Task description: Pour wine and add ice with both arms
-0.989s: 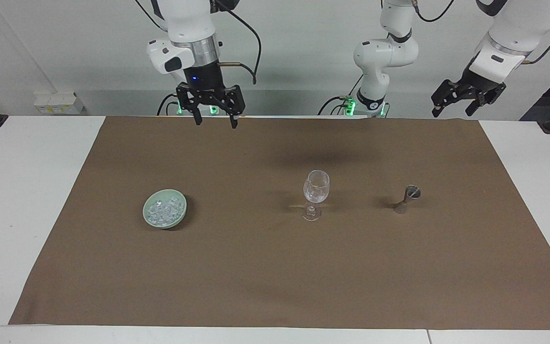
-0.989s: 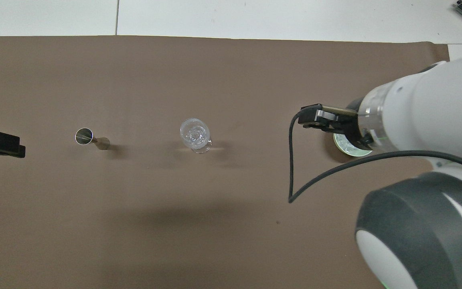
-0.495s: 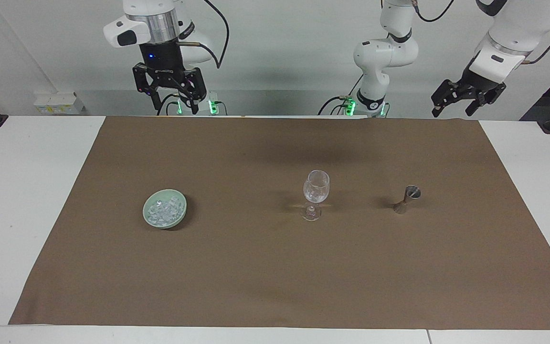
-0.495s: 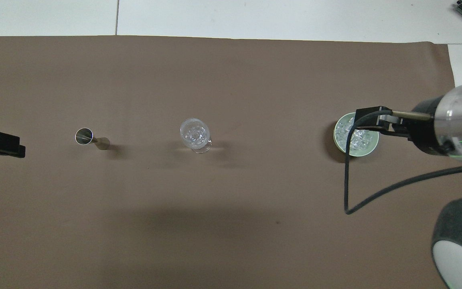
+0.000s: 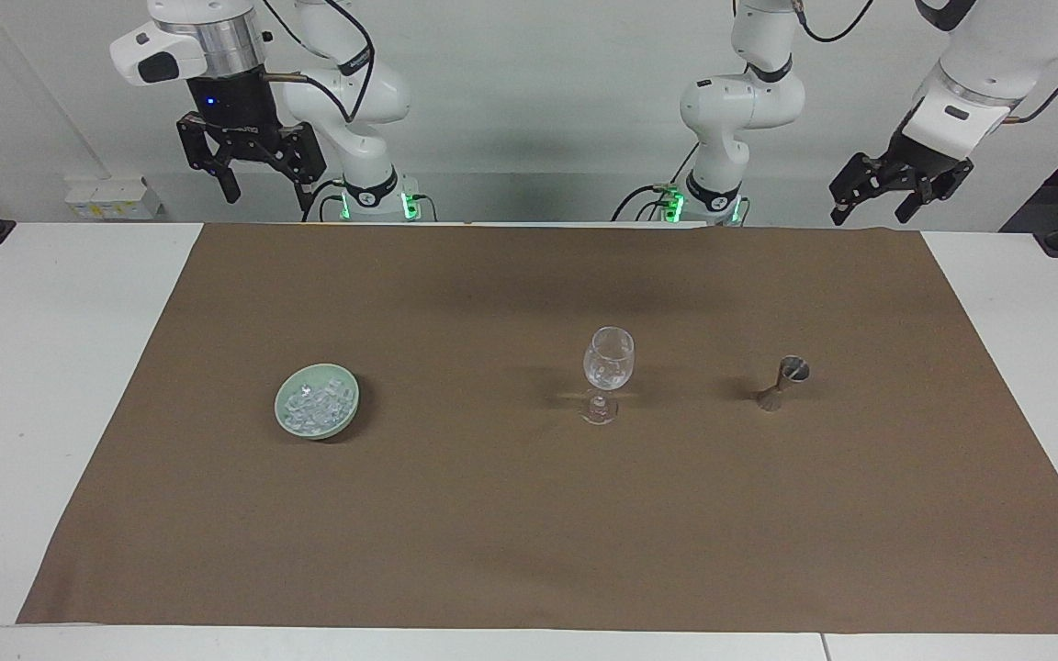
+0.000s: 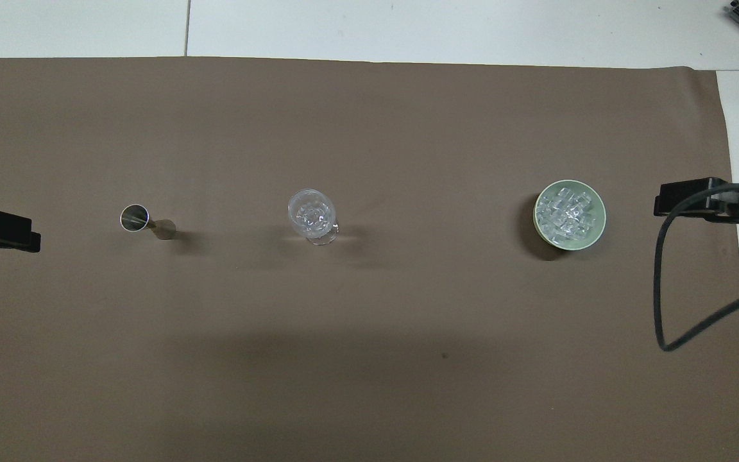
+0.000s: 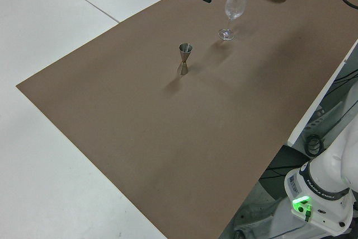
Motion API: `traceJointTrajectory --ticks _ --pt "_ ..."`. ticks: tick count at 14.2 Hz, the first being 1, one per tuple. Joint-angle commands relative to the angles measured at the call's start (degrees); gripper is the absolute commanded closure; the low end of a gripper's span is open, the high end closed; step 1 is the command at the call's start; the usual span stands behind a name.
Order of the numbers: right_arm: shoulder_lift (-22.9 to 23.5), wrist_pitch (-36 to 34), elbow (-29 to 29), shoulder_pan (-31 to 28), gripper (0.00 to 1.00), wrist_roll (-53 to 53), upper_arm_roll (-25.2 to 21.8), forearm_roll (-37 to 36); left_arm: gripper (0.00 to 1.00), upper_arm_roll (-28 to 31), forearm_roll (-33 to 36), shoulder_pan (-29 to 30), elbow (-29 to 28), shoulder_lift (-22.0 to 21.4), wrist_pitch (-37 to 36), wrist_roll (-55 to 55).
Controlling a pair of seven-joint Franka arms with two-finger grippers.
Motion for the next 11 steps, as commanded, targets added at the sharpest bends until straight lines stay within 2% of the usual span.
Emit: traceJointTrajectory --ticks 1,4,11 --pt "0.1 -1.8 0.0 -0.9 0.00 -1.5 0.4 -0.4 0.00 0.1 -0.7 0.2 0.5 -0.5 -0.9 0.2" --pt "3.5 -5.3 5.0 -0.9 0.00 -0.9 0.2 0.2 0.00 0.1 -0.7 0.2 0.5 -0.5 -0.9 0.2" --pt "4.4 -5.5 5.7 -0.2 0.00 -0.8 -0.7 0.2 0.00 0.2 -0.7 0.2 0.5 -0.4 -0.9 0.2"
